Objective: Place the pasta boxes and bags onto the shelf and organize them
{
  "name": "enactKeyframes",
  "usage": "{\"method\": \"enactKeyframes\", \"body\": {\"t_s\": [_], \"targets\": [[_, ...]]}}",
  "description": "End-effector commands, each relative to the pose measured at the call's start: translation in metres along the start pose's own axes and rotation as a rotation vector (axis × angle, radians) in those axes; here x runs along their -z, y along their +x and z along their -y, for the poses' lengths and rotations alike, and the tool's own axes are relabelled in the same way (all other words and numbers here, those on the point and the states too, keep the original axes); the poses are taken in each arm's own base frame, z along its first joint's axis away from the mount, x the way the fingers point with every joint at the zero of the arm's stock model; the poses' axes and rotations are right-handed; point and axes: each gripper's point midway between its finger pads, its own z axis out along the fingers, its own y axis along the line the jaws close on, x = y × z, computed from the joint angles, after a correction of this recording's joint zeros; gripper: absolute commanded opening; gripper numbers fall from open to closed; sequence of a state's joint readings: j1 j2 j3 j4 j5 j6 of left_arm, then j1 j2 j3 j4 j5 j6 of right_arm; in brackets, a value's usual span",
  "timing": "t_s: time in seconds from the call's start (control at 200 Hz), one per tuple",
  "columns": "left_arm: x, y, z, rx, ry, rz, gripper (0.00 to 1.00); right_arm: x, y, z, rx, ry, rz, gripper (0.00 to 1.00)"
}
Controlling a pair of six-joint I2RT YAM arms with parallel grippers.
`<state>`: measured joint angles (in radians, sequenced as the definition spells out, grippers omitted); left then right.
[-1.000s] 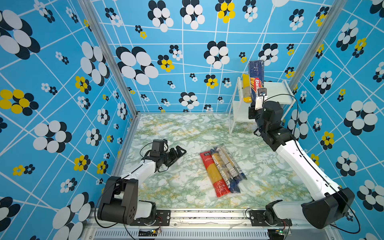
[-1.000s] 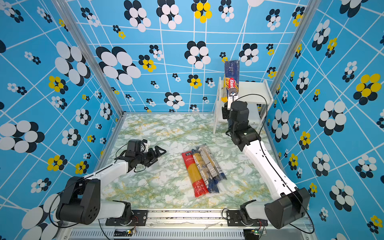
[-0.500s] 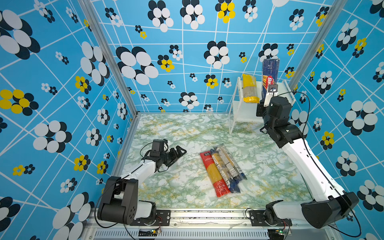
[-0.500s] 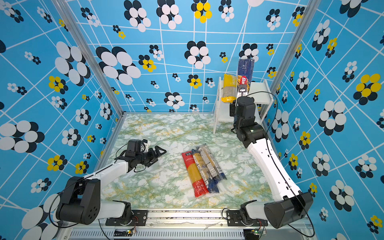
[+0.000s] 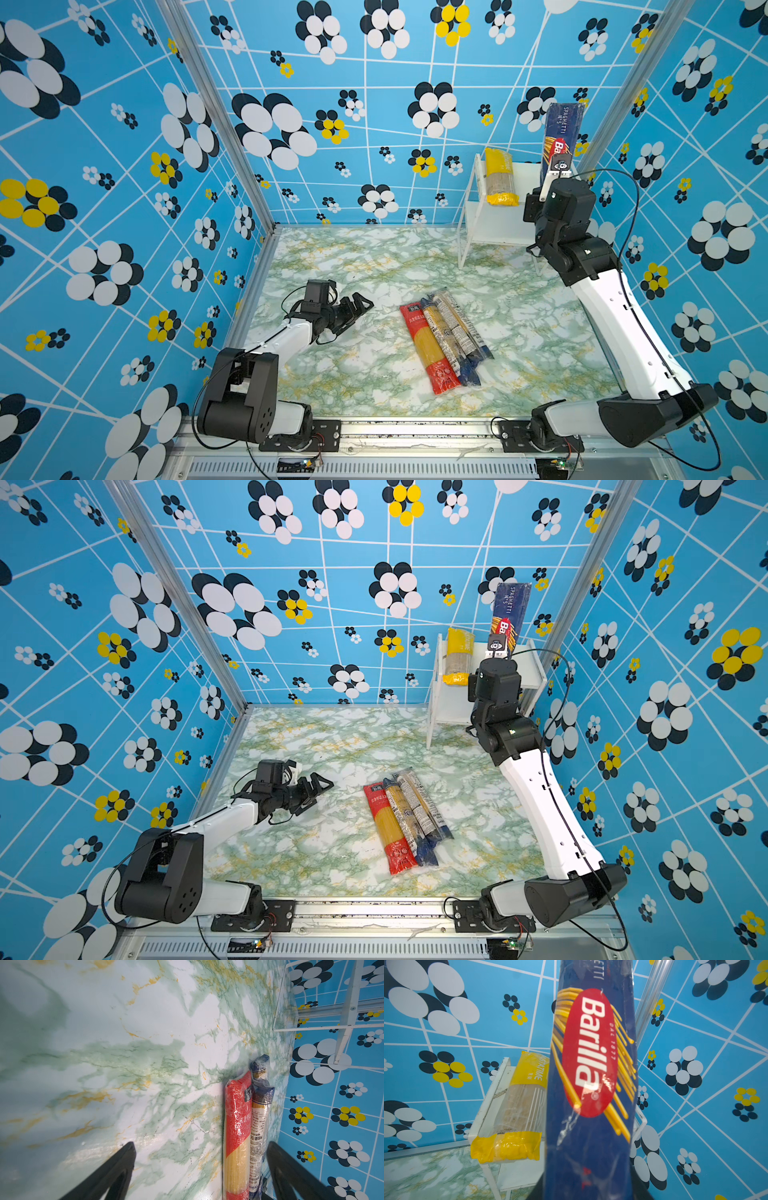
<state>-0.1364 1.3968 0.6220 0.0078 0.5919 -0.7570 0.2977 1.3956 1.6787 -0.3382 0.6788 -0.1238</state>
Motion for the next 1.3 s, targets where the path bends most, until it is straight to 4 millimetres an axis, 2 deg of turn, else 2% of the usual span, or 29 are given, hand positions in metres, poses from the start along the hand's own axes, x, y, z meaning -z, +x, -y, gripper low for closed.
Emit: {"method": "enactKeyframes", "body": {"t_s": [0.0,0.385,1.295], "targets": [[0.0,-0.005,0.003,-0.026,0.017,0.003,0.99,0.012,-0.045,0.026,-0.1,0.069,0.124,0.0],[-0.002,-0.005,0.002,-0.024,0.015,-0.001,0.99,0.004,-0.035,0.033,-0.018,0.152,0.078,0.0],[-0.004,-0.006,0.001,-0.022,0.009,-0.005,0.99,-0.014,-0.019,0.025,0.067,0.196,0.038,0.0]]}}
